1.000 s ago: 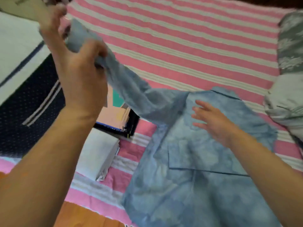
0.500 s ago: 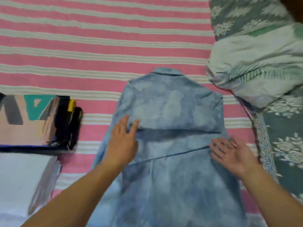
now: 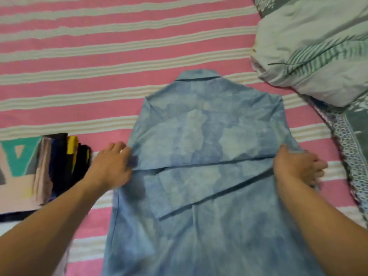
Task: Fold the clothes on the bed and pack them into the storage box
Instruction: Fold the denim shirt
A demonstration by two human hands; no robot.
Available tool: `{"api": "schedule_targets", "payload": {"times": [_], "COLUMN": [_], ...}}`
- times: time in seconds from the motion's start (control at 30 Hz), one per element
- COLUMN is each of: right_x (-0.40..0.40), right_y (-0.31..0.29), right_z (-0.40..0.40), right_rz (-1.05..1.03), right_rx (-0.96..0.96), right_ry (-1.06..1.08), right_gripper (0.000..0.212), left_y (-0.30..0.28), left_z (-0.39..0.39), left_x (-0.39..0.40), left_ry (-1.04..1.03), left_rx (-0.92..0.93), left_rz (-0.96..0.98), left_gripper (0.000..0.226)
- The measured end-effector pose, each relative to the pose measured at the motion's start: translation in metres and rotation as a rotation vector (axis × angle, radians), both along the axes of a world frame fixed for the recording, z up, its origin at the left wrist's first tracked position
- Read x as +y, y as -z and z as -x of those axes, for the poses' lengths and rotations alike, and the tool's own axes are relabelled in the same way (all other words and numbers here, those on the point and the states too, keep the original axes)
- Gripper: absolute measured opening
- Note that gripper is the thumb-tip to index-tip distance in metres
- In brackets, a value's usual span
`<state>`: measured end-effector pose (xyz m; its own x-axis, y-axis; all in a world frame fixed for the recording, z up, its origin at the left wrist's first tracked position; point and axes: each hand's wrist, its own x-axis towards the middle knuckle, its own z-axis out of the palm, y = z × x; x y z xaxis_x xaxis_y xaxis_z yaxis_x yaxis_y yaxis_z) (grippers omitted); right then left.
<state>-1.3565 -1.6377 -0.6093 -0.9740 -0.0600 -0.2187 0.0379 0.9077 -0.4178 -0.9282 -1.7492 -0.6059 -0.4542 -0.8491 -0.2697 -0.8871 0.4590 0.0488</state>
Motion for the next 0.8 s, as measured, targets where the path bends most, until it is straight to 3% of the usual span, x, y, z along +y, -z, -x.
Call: {"api": "schedule_targets", "payload": {"times": [0.1,0.2,0.27,0.33,0.4,0.47,0.53,0.6,0.67,0.73,0.8], "right_x": [0.003,0.000,-0.007,-0.018,-0.028,-0.022,0.004,0.039,0.067,0.081,0.087], "right_y": [-0.001,0.015,0.029,0.036,0.031,0.025,0.020,0.023,0.034,0.040,0.041], "right_z": [-0.016,-0.022,-0.017,-0.012,-0.011,-0.009,-0.006,-0.007,-0.015,-0.016,-0.014], "right_rz": [-0.012,-0.016,-0.084,-0.149,-0.060,0.126,0.216,0.251,0.247,0.244,0.343], "right_rx": [0.310,0.463,0.308,0.026,-0.166,-0.264,-0.217,-0.199,-0.276,-0.351,-0.507], "right_ry": [-0.245,-0.486,-0.553,-0.502,-0.478,-0.409,-0.284,-0.199,-0.152,-0.089,0.036], "right_gripper": [0.062,0.052,0.063,0.073,0.065,0.049,0.045,0.047,0.034,0.024,0.023], "left_y": [-0.011,-0.003,0.013,0.025,0.030,0.030,0.026,0.028,0.036,0.046,0.050], "left_z": [0.029,0.073,0.093,0.097,0.086,0.064,0.037,0.018,0.026,0.056,0.088], "left_x": [-0.064,-0.137,-0.169,-0.178,-0.179,-0.189,-0.210,-0.219,-0.207,-0.175,-0.128], "left_ry": [0.163,0.343,0.576,0.715,0.764,0.682,0.396,0.125,0.043,-0.007,-0.098], "left_rx": [0.208,0.103,-0.097,-0.315,-0.352,-0.351,-0.341,-0.322,-0.284,-0.149,0.097], "left_rz": [0.058,0.055,-0.002,-0.025,0.023,0.106,0.157,0.185,0.216,0.248,0.225], "left_gripper": [0.055,0.050,0.040,0.037,0.038,0.048,0.053,0.039,0.032,0.037,0.049]}}
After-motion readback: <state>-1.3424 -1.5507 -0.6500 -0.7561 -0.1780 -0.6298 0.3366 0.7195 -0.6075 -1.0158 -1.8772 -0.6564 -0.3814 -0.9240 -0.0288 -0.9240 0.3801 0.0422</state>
